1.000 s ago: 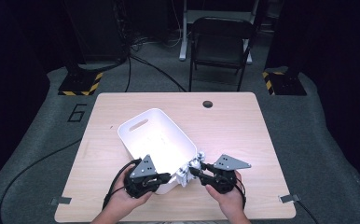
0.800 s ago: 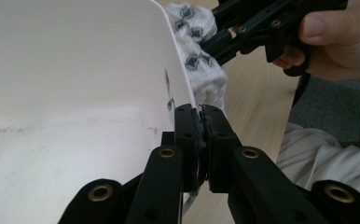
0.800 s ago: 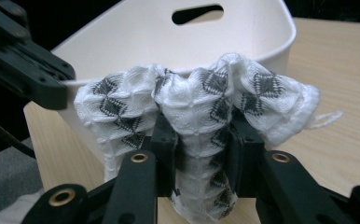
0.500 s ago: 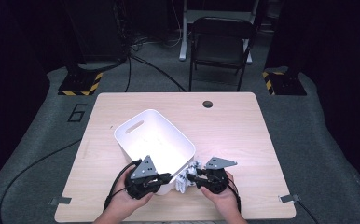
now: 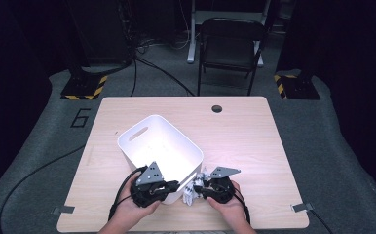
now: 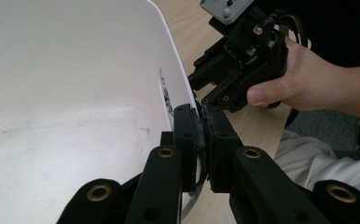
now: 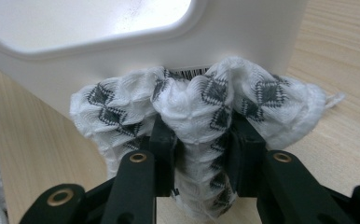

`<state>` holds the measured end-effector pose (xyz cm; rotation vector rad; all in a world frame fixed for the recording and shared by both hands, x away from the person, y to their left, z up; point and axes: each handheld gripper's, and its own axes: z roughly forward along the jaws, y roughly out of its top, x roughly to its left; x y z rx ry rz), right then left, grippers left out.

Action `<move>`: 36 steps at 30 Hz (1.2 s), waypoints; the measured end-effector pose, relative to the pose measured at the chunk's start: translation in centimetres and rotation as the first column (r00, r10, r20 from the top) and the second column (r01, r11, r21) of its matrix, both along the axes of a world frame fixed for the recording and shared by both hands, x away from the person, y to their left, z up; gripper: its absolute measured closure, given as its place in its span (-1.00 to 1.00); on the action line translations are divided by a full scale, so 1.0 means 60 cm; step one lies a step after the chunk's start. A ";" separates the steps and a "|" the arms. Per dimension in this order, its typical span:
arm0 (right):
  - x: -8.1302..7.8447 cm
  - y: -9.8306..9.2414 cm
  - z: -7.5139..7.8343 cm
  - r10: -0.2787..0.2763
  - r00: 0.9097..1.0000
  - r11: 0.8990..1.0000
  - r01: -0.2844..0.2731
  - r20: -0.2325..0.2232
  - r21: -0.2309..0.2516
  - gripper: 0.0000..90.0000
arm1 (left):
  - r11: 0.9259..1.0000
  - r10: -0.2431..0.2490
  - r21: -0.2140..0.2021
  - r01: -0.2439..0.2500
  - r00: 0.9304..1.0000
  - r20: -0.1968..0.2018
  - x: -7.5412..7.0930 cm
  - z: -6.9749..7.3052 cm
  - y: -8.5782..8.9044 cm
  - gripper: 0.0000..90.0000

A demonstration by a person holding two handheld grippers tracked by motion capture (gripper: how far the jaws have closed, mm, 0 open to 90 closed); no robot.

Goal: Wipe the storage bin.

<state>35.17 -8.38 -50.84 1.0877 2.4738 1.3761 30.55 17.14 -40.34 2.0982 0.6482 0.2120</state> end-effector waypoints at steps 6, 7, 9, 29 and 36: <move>-0.007 0.001 0.018 0.012 1.000 1.000 -0.013 0.026 0.019 0.50 | 1.000 0.009 -0.005 -0.010 1.000 -0.020 -0.005 0.001 -0.002 0.87; -0.008 0.001 0.024 0.015 0.999 0.999 -0.016 0.037 0.032 0.50 | 1.000 0.013 -0.015 -0.014 0.999 -0.031 -0.007 0.000 -0.001 0.86; -0.014 0.001 0.044 0.012 0.997 0.996 -0.018 0.072 0.082 0.50 | 1.000 0.015 -0.023 -0.015 0.999 -0.036 -0.007 0.000 0.000 0.85; -0.025 -0.020 0.107 0.031 0.983 0.974 -0.070 0.183 0.213 0.51 | 1.000 0.014 -0.013 -0.015 0.999 -0.035 -0.016 0.001 0.002 0.86; -0.033 -0.023 0.110 0.014 0.981 0.979 -0.052 0.193 0.195 0.50 | 0.998 -0.057 0.002 0.057 0.995 -0.078 -0.006 0.015 0.007 0.73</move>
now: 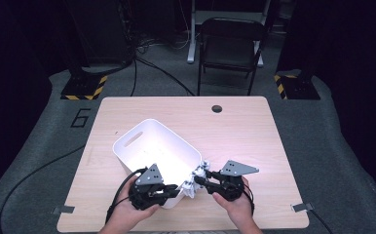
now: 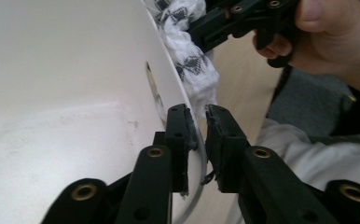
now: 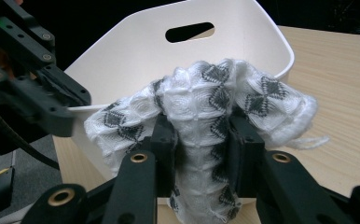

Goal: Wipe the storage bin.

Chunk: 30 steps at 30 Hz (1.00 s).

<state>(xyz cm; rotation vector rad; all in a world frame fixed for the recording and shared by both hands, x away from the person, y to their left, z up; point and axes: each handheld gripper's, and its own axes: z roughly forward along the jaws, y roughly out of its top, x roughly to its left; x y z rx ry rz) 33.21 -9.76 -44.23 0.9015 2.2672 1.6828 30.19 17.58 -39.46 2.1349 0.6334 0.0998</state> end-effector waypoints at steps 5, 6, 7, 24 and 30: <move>-0.002 -0.002 -0.007 -0.010 1.000 1.000 0.010 -0.018 0.011 0.49 | 0.997 0.055 -0.048 -0.054 0.998 0.006 0.017 0.027 0.044 0.61; -0.003 -0.003 -0.008 -0.013 1.000 1.000 0.014 -0.022 0.012 0.49 | 0.997 0.071 -0.044 -0.070 0.997 0.014 0.024 0.029 0.055 0.60; -0.004 -0.003 -0.010 -0.016 1.000 1.000 0.016 -0.026 0.011 0.49 | 0.995 0.093 -0.036 -0.092 0.995 0.025 0.030 0.031 0.066 0.59; -0.008 0.003 -0.020 -0.012 0.999 1.000 0.012 -0.034 -0.006 0.48 | 0.869 0.486 -0.005 -0.496 0.850 0.204 0.107 0.006 0.252 0.20; -0.009 0.005 -0.021 -0.014 0.999 1.000 0.014 -0.044 -0.005 0.48 | 0.843 0.537 -0.047 -0.536 0.830 0.150 0.123 -0.006 0.272 0.06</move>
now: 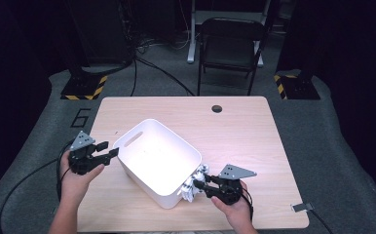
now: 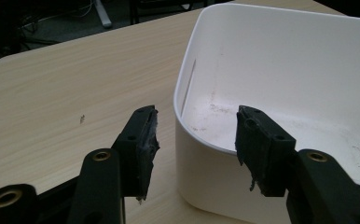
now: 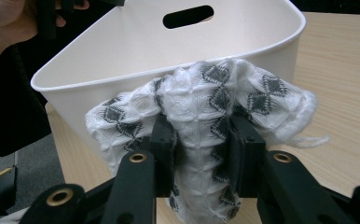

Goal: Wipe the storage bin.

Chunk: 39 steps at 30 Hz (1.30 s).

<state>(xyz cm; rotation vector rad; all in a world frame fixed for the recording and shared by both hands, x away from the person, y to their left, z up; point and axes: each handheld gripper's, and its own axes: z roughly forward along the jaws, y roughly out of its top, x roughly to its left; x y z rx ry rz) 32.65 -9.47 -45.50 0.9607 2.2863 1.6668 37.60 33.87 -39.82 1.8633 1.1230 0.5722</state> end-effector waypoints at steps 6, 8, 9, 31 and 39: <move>-0.003 0.000 -0.001 -0.006 1.000 1.000 0.006 0.006 -0.002 0.48 | 1.000 -0.010 -0.007 0.009 1.000 -0.028 0.027 -0.015 -0.012 0.00; -0.006 -0.002 0.002 -0.013 1.000 1.000 0.013 0.017 0.008 0.48 | 0.999 -0.029 -0.014 0.029 0.999 -0.038 0.032 -0.019 -0.017 0.00; -0.007 -0.004 0.004 -0.019 1.000 1.000 0.019 0.023 0.007 0.48 | 0.999 -0.035 -0.015 0.034 0.999 -0.037 0.036 -0.022 -0.019 0.01; 0.027 0.001 -0.046 -0.027 0.998 0.997 0.023 -0.055 -0.073 0.48 | 1.000 -0.008 0.003 0.008 0.998 -0.057 0.006 -0.033 -0.035 0.10; 0.038 0.004 -0.075 -0.017 0.992 0.991 -0.001 -0.129 -0.133 0.49 | 1.000 -0.009 -0.025 0.008 0.999 -0.039 0.006 -0.039 -0.034 0.04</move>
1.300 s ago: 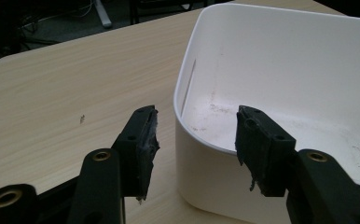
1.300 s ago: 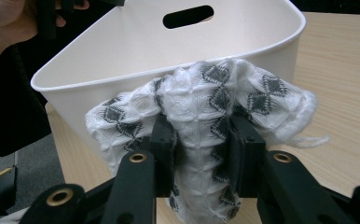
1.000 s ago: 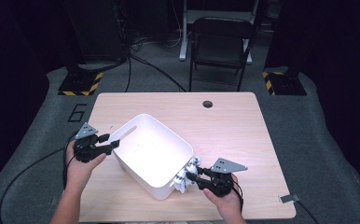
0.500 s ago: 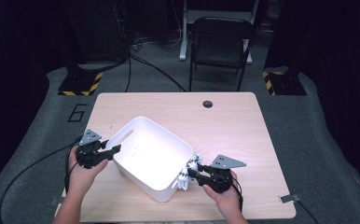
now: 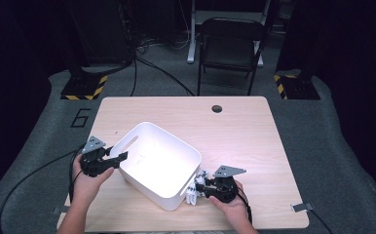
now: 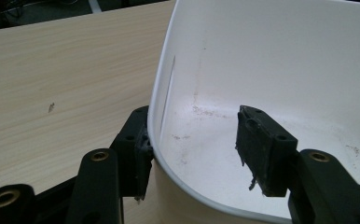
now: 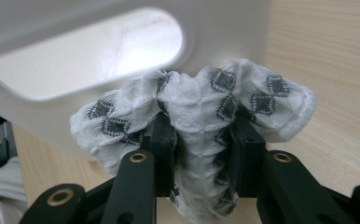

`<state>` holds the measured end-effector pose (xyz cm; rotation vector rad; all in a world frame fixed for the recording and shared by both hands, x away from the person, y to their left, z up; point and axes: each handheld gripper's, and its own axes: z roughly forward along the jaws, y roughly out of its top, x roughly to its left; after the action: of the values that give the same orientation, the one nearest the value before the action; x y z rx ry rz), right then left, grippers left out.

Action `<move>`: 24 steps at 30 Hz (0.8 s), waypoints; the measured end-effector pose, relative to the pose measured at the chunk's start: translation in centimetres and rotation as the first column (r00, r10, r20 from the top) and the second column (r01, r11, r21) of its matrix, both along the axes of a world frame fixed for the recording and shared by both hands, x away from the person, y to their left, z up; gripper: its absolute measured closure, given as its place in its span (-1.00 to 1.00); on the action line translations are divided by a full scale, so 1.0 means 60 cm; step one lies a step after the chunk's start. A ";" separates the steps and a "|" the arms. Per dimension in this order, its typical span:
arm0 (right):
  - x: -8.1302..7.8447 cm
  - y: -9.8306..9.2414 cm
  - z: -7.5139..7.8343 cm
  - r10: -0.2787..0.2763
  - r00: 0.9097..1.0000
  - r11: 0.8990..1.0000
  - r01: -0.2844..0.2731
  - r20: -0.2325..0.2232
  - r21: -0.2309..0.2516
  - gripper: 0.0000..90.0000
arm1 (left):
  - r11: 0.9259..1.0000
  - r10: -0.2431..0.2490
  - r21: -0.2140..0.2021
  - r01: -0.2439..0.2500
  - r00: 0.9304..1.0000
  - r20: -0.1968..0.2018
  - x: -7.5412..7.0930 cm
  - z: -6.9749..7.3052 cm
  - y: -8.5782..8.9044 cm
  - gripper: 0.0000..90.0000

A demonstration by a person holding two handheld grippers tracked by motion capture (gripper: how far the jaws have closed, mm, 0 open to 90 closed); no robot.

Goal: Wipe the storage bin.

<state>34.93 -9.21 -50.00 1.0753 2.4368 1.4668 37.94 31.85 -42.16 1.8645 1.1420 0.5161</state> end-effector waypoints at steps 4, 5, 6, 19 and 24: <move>-0.001 -0.002 0.007 0.017 1.000 1.000 -0.017 0.022 -0.011 0.49 | 0.999 -0.004 0.031 0.004 1.000 -0.009 0.003 0.000 -0.008 -0.05; -0.004 -0.005 0.016 0.019 0.999 1.000 -0.019 0.036 0.013 0.49 | 1.000 -0.001 0.031 0.001 1.000 -0.008 0.003 0.000 -0.010 -0.07; -0.009 -0.008 0.028 0.011 0.999 0.999 -0.013 0.048 0.042 0.49 | 1.000 0.002 0.031 -0.002 1.000 -0.002 0.004 -0.001 -0.011 -0.08; -0.041 -0.009 0.085 -0.018 0.988 0.984 -0.010 0.153 0.179 0.49 | 0.998 -0.013 0.067 0.015 1.000 -0.022 0.000 -0.001 -0.028 -0.21; -0.029 -0.014 0.076 -0.027 0.990 0.987 0.004 0.140 0.159 0.49 | 0.999 -0.006 0.044 0.007 1.000 -0.020 -0.002 -0.004 -0.027 -0.23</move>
<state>33.17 -10.08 -45.44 0.9776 2.2435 1.6938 37.85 30.20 -42.38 1.9145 1.1455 0.5237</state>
